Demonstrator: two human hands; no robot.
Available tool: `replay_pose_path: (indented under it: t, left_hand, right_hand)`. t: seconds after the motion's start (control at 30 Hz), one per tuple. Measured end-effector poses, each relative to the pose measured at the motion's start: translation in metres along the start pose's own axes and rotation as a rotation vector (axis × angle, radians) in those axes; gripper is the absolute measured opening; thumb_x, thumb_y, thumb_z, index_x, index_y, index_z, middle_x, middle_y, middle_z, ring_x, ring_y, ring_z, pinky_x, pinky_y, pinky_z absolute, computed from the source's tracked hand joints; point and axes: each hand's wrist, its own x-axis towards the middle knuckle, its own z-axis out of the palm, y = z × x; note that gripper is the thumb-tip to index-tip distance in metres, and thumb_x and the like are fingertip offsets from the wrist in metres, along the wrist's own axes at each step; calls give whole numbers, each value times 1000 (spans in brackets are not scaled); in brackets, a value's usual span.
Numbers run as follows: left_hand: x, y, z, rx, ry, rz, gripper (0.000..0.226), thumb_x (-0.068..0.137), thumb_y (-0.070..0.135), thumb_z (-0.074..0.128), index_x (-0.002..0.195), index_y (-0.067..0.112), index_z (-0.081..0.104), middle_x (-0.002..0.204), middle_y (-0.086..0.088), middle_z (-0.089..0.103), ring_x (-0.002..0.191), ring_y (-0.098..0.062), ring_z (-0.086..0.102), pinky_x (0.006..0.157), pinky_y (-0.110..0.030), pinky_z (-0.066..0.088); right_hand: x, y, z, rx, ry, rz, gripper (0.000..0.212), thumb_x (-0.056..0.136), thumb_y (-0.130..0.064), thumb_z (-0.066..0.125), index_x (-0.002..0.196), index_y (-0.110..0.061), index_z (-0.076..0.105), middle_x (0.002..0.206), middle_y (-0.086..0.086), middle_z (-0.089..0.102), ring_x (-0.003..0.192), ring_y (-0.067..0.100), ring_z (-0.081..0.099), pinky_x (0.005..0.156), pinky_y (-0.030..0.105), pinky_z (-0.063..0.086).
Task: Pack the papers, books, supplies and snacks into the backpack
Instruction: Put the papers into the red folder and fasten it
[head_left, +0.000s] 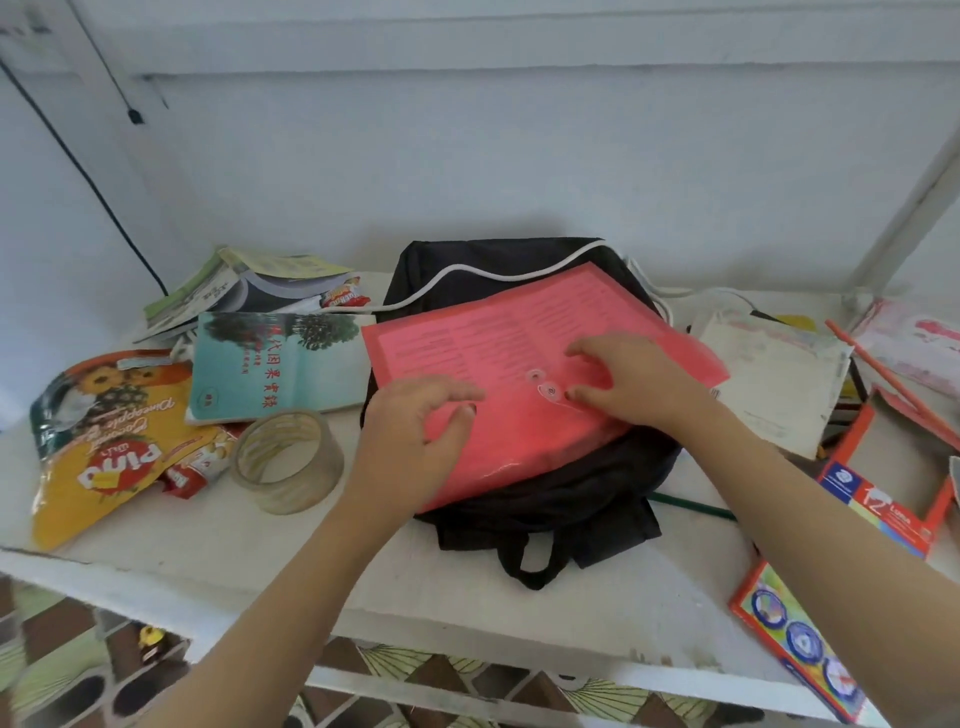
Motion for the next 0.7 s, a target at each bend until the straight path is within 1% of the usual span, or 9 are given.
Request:
replay_pose_path:
  t: [0.07, 0.1, 0.17, 0.23, 0.3, 0.33, 0.43, 0.57, 0.7]
  left_hand:
    - [-1, -4, 13, 225, -96, 115, 29, 81, 36, 50, 99, 27, 71, 102, 14, 68, 106, -3, 56, 105, -42, 32]
    - [-2, -6, 19, 304, -150, 133, 32, 81, 37, 50, 105, 27, 69, 108, 13, 68, 111, -5, 53, 109, -44, 23]
    - [-3, -2, 30, 407, -273, 162, 37, 81, 26, 52, 116, 25, 65, 119, 10, 64, 121, -11, 50, 110, -43, 12]
    - [-2, 2, 40, 444, -394, 160, 49, 84, 12, 50, 132, 24, 52, 137, 9, 51, 133, -12, 38, 113, -37, 4]
    - [-1, -2, 48, 432, -462, 105, 56, 89, 10, 43, 142, 26, 37, 148, 11, 35, 139, -6, 23, 113, -27, -1]
    - [0, -5, 50, 419, -477, 77, 55, 90, 13, 39, 143, 27, 33, 149, 12, 31, 139, -3, 20, 112, -23, -2]
    - [-1, -10, 55, 369, -476, 38, 60, 83, 22, 29, 142, 29, 34, 148, 14, 32, 138, 0, 21, 111, -18, -1]
    - [-1, -16, 55, 341, -466, 36, 60, 81, 22, 31, 140, 30, 39, 146, 17, 34, 136, 3, 22, 108, -12, -3]
    - [-1, -21, 54, 308, -471, 37, 58, 82, 17, 34, 138, 30, 42, 145, 18, 34, 132, 9, 20, 106, -7, -5]
  right_hand:
    - [2, 1, 4, -13, 2, -36, 51, 81, -35, 67, 128, -19, 54, 129, -1, 57, 119, 21, 50, 103, 37, 35]
    - [4, 1, 7, -19, 6, -55, 49, 80, -33, 68, 126, -20, 55, 128, -1, 57, 119, 22, 49, 104, 38, 34]
    - [6, -1, 11, -34, 19, -96, 42, 79, -30, 67, 119, -22, 58, 123, -2, 58, 118, 21, 49, 105, 40, 31]
    - [6, -2, 15, -48, 74, -153, 28, 77, -26, 66, 105, -23, 62, 111, -1, 60, 110, 22, 52, 102, 40, 31]
    - [6, -7, 13, -48, 124, -196, 16, 79, -32, 61, 92, -22, 64, 97, -2, 59, 99, 21, 54, 95, 38, 33]
    - [6, -10, 10, -55, 113, -208, 17, 80, -38, 58, 88, -23, 63, 92, -4, 57, 94, 19, 54, 92, 37, 32]
    - [8, -17, 5, -158, -20, -254, 27, 82, -50, 57, 94, -26, 62, 94, -9, 54, 95, 12, 50, 95, 34, 28]
    - [18, -19, 2, -208, -80, -335, 20, 91, -38, 49, 99, -25, 63, 102, -8, 58, 100, 12, 53, 92, 30, 26]
    - [34, -16, 0, -108, -218, -367, 7, 89, -28, 55, 88, -23, 61, 95, -7, 61, 90, 13, 56, 80, 27, 39]
